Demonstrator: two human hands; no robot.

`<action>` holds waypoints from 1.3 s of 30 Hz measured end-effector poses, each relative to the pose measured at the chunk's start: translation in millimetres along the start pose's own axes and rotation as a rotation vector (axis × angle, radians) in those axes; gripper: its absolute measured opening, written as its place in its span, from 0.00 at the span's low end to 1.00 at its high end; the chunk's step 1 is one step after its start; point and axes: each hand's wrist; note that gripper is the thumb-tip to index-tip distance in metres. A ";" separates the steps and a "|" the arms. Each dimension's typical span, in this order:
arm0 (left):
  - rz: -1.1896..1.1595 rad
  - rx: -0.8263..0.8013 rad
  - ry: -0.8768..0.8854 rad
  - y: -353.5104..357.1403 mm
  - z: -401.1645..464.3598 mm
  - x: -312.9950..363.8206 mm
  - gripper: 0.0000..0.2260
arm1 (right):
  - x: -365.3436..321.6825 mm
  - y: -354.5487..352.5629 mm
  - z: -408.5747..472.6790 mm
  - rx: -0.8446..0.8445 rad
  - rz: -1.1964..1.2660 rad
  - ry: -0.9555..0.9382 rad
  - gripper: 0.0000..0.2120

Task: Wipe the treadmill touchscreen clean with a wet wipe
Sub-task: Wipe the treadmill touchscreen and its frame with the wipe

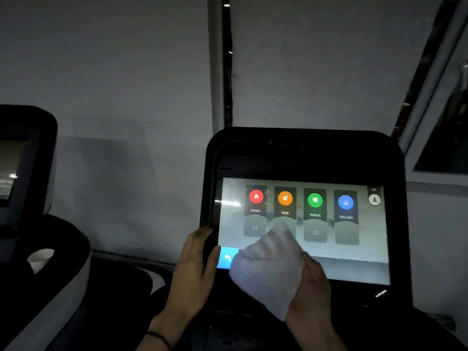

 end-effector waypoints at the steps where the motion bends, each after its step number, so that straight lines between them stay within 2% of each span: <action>1: -0.006 -0.011 -0.008 -1.5 -1.1 -2.6 0.20 | -4.5 5.9 5.3 -0.010 -0.032 -0.119 0.06; 3: -0.024 -0.025 -0.023 -4.5 -1.2 -6.8 0.19 | -16.4 21.8 24.0 0.113 -0.349 -0.397 0.12; 4: -0.032 -0.020 -0.033 -5.3 -0.3 -8.8 0.17 | -22.3 31.2 35.5 0.139 -0.529 -0.542 0.11; 6: -0.042 -0.004 -0.062 -5.8 2.8 -11.4 0.15 | -24.0 43.5 66.0 -0.005 -0.986 -0.747 0.16; 9: -0.074 -0.007 -0.094 -5.0 8.2 -11.0 0.15 | -8.0 38.7 139.1 -0.242 -1.774 -0.937 0.25; 11: -0.097 -0.011 -0.101 -5.4 11.0 -9.5 0.15 | 11.6 32.8 174.3 -0.306 -2.198 -0.891 0.29; 13: -0.106 -0.015 -0.115 -5.6 14.2 -10.7 0.16 | 28.7 25.0 192.4 -0.328 -2.453 -0.768 0.34; 19: -0.131 -0.021 -0.213 0.6 23.4 -24.6 0.17 | 39.1 28.2 207.1 -0.151 -2.646 -0.838 0.30; 24: -0.148 -0.023 -0.225 8.3 32.1 -24.1 0.20 | 58.1 23.9 215.2 0.022 -2.586 -0.765 0.35; 26: -0.157 -0.022 -0.216 12.0 34.1 -25.2 0.20 | 64.0 18.3 214.8 -0.030 -2.586 -0.812 0.33; 30: -0.189 -0.063 -0.266 20.8 33.0 -30.3 0.38 | 63.2 13.5 214.1 -0.139 -2.633 -0.928 0.32; 34: -0.183 -0.110 -0.284 27.2 33.3 -28.6 0.31 | 51.3 4.9 215.9 -0.171 -2.643 -0.950 0.31; 39: -0.199 -0.110 -0.296 28.9 34.2 -22.8 0.32 | 24.1 -12.3 206.5 -0.078 -2.602 -0.904 0.32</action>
Point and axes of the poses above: each hand's wrist, its own z-axis towards the middle knuckle, its own y-axis out of the palm, x = y × z, and after that the axes turned 10 degrees about -x, right-handed
